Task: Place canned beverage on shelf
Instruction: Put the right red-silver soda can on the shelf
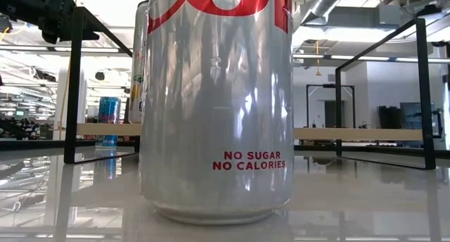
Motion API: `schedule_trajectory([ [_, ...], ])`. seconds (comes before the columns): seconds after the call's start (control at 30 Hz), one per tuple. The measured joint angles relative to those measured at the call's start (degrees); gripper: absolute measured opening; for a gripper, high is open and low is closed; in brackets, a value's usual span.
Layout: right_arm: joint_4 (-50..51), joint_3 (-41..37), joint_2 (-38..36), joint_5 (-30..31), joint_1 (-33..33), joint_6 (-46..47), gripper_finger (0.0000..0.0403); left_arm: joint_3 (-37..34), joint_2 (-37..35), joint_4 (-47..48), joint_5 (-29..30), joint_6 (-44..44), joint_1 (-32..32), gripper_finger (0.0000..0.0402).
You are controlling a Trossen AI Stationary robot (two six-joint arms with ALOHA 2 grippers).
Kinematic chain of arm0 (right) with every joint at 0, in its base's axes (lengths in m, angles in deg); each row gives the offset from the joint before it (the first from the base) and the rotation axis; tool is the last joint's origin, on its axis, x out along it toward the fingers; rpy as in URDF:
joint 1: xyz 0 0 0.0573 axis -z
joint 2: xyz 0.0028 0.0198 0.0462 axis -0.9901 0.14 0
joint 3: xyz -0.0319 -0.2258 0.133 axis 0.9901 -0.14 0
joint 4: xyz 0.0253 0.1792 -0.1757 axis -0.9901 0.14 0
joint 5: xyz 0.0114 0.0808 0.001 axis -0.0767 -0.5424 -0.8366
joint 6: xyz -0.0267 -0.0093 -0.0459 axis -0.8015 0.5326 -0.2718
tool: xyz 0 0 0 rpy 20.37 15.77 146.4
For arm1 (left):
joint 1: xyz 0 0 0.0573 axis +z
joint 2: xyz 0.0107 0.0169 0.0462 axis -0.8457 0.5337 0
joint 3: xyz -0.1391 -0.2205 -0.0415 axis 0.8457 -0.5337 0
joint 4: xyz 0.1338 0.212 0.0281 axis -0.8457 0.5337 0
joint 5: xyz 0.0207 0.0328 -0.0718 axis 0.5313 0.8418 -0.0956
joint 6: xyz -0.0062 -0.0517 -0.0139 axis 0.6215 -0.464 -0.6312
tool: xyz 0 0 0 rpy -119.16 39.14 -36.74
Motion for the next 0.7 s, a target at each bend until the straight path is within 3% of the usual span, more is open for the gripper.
schedule_trajectory([
  [0.37, -1.2, -0.2, 0.0, 0.0, 0.0, 0.0, 0.0336, 0.0, 0.0, 0.0, 0.0, 0.0, 0.0, 0.0265],
  [0.7, -8.1, -5.4, 0.0, -0.4, 0.0, -0.9, 0.0336, 0.0, 0.0, 0.0, 0.0, 0.0, 0.0, 0.0265],
])
